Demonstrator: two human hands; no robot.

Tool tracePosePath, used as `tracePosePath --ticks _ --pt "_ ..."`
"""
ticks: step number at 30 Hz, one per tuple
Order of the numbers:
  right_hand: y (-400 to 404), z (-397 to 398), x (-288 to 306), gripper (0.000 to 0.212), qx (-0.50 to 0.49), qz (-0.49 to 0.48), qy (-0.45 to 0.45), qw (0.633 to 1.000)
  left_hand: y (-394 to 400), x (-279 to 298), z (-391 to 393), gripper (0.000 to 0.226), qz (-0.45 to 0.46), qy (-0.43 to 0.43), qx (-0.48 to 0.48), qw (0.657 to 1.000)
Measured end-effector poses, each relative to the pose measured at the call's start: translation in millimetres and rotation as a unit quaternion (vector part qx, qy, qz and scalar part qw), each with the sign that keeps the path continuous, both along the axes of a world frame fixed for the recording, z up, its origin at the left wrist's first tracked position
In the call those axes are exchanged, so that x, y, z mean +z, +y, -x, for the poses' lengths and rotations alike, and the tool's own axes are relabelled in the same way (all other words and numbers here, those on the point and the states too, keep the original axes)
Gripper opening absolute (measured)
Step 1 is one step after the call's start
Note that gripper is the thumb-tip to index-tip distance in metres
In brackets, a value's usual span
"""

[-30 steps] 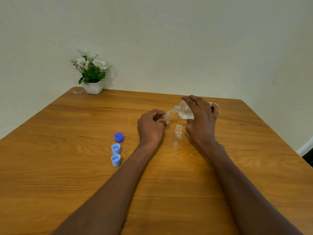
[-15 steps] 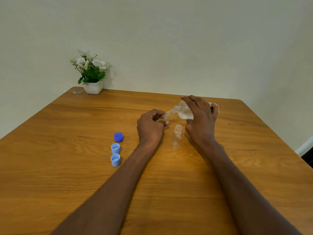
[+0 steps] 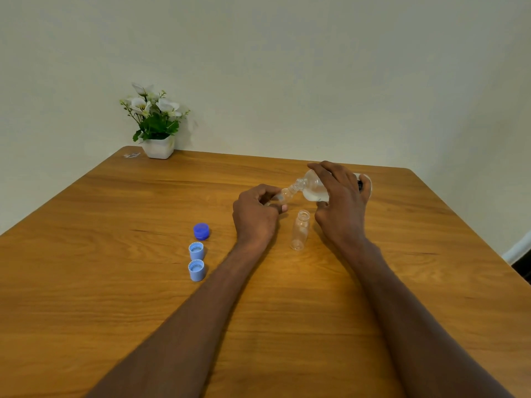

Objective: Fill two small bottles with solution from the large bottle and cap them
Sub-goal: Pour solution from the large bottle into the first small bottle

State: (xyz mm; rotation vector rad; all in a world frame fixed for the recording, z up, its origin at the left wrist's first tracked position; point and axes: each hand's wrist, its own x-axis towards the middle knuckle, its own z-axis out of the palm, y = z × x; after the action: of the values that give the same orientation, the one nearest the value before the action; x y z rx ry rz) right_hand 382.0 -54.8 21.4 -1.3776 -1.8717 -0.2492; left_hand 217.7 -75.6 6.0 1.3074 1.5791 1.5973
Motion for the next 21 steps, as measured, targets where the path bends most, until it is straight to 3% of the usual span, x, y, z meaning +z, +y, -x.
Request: tracePosePath --ticks 21 --pt "-2.4 1.2 2.6 0.087 0.0 0.01 0.001 1.0 1.4 -0.5 0.3 0.033 0.002 0.009 0.005 1.0"
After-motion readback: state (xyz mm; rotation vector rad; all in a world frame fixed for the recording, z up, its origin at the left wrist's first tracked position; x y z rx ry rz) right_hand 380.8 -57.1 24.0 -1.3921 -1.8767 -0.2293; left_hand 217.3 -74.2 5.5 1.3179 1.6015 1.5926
